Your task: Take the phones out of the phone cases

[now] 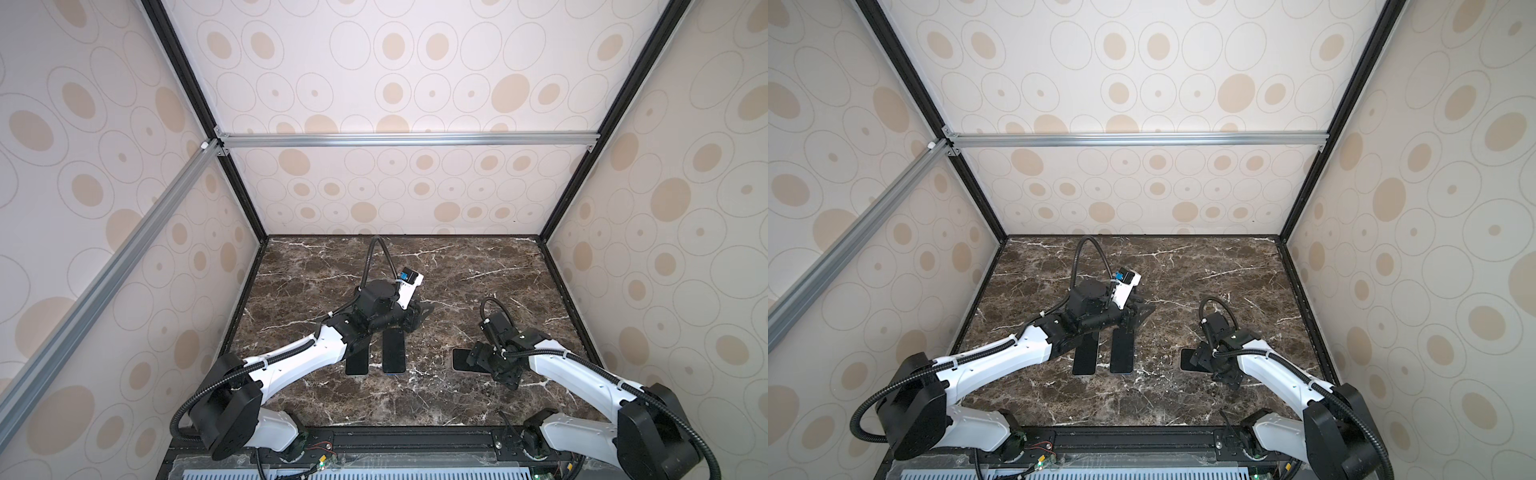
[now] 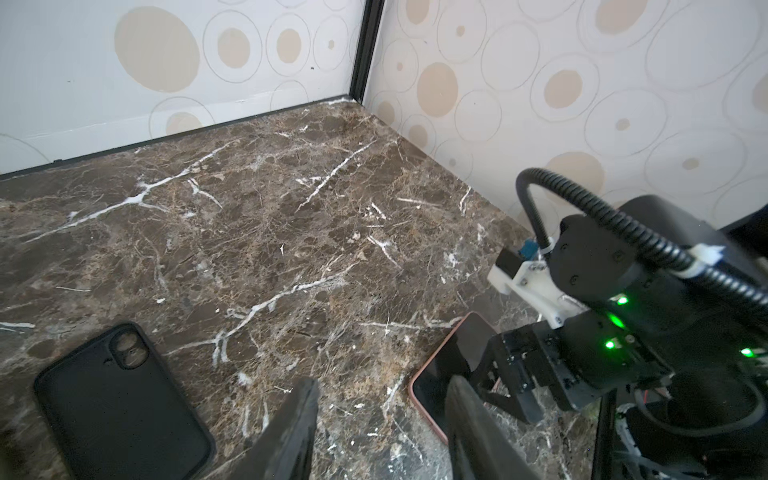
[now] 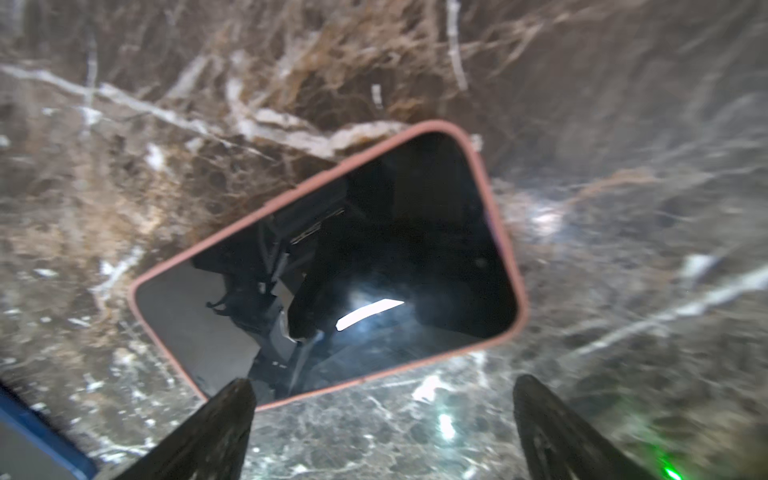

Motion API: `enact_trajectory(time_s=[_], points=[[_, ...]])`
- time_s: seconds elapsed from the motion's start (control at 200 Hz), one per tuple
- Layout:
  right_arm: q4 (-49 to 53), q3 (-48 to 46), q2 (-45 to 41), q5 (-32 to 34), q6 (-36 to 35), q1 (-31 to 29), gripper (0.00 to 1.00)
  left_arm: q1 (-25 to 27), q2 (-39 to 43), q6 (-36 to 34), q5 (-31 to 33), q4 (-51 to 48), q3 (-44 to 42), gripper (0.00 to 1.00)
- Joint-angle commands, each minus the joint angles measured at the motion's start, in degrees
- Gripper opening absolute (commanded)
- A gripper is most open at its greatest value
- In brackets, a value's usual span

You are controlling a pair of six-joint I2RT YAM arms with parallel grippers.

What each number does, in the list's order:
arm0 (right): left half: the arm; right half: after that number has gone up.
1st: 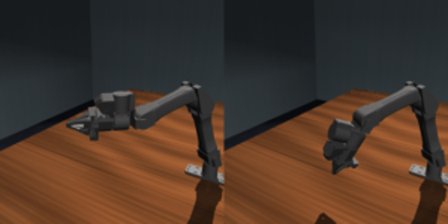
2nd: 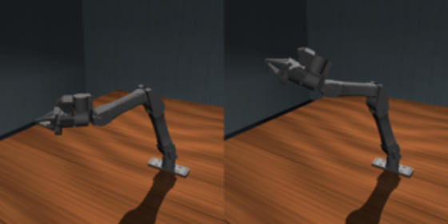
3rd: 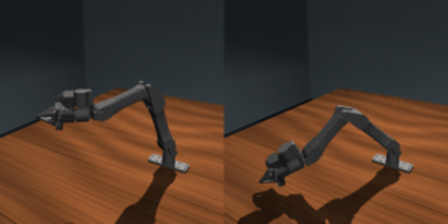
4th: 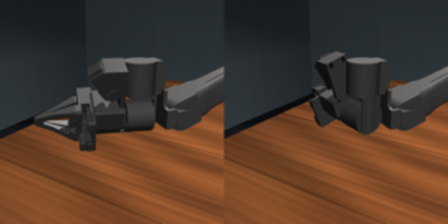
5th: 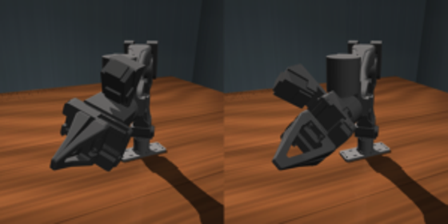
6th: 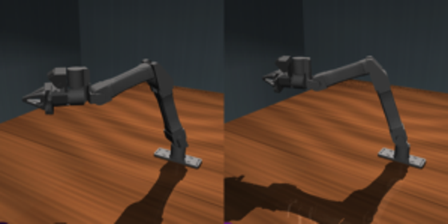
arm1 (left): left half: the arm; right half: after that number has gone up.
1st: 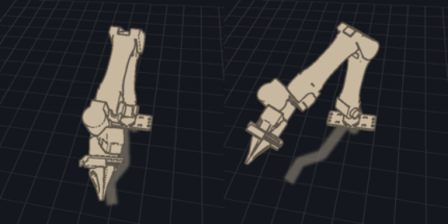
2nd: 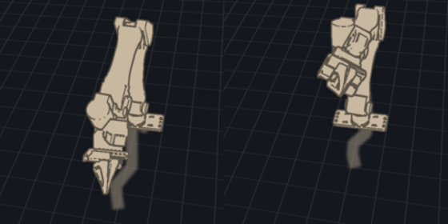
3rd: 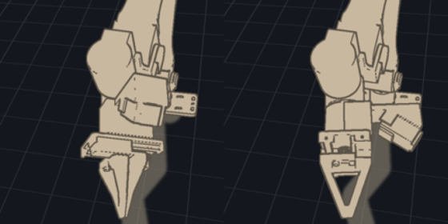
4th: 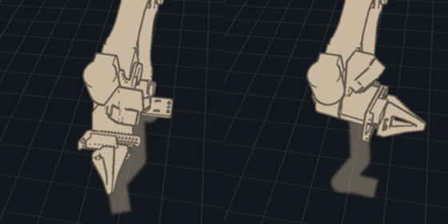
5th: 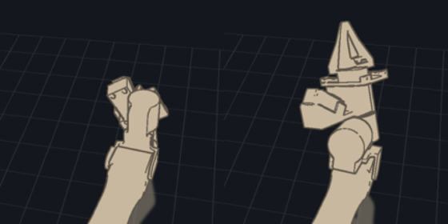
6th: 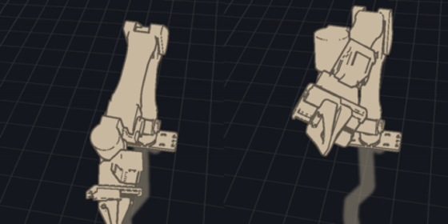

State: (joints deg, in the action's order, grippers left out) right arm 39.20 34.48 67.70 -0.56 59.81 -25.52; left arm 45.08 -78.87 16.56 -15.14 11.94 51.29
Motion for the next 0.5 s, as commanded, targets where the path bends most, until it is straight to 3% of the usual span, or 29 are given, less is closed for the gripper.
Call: enact_trajectory(time_s=[0.0, 0.245, 0.495], points=[[-5.49, -2.4, -0.35, -2.53, 3.38, 0.83, 1.0, 0.6, 2.17, -2.4, 2.77, 5.36, -0.86, 0.53], [-12.42, -4.46, 3.53, -6.11, 0.93, 5.28, 1.0, 0.7, 5.03, -3.55, 6.31, 4.51, -3.03, 0.54], [-14.0, 3.1, 12.95, -4.32, -4.48, 5.57, 1.0, 0.62, 6.36, -2.71, 10.91, 0.67, -3.29, 0.53]])
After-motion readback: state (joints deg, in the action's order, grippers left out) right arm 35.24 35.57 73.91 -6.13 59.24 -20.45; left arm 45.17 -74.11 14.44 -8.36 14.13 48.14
